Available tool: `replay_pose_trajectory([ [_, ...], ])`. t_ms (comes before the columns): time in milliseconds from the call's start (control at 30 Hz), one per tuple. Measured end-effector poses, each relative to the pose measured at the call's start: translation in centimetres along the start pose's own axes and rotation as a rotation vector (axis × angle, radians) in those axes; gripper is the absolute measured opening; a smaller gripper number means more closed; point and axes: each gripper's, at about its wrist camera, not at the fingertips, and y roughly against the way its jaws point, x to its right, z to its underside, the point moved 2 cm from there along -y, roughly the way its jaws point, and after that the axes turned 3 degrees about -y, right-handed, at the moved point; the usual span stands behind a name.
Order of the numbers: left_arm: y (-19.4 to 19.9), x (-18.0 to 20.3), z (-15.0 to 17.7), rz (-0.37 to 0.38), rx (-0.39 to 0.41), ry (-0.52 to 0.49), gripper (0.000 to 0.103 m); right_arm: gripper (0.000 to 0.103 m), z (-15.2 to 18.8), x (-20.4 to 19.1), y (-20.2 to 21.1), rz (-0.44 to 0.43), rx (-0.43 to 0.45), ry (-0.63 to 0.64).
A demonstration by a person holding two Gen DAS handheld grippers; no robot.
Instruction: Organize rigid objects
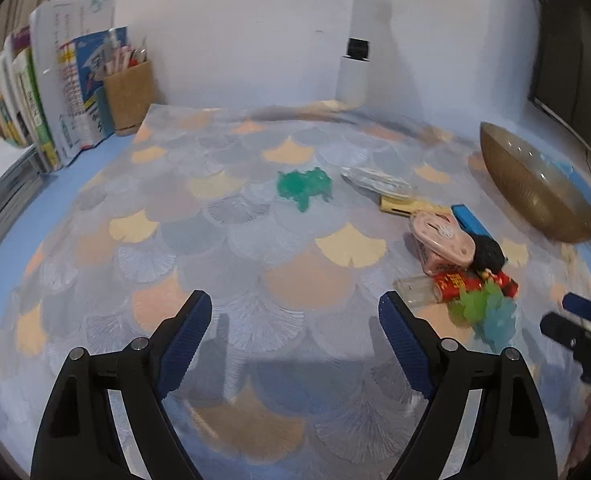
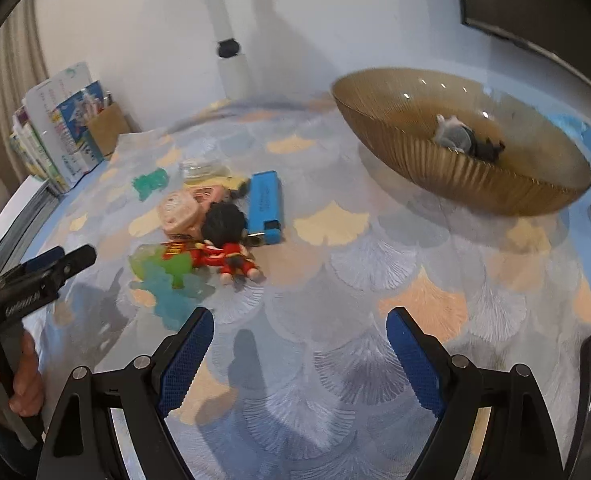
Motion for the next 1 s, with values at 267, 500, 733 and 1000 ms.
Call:
replay_pose_trajectory([
  [267,-0.1,1.3,0.4,-0.012,-0.019,-0.071,0.085,0.087,0.1,-0.5,1.0,0.023,0.05,0.033],
  [500,0.0,2.6,0.7,0.064,-0.058,-0.129,0.085,0.087,0.2,-0.8,1.2,0.013,0.061,0.049],
  [733,0.9,7.4,1.2,0.333,-0.126,-0.097,0.085,0.087,0.1,-0.7,1.0,0.009,0.052,0.044],
  [1000,-1.0,8.4,0.0,0.355,-0.159,-0.056,0.069,0.082,-0.3,2.1,0.2,-0.037,0.011,-0.107],
])
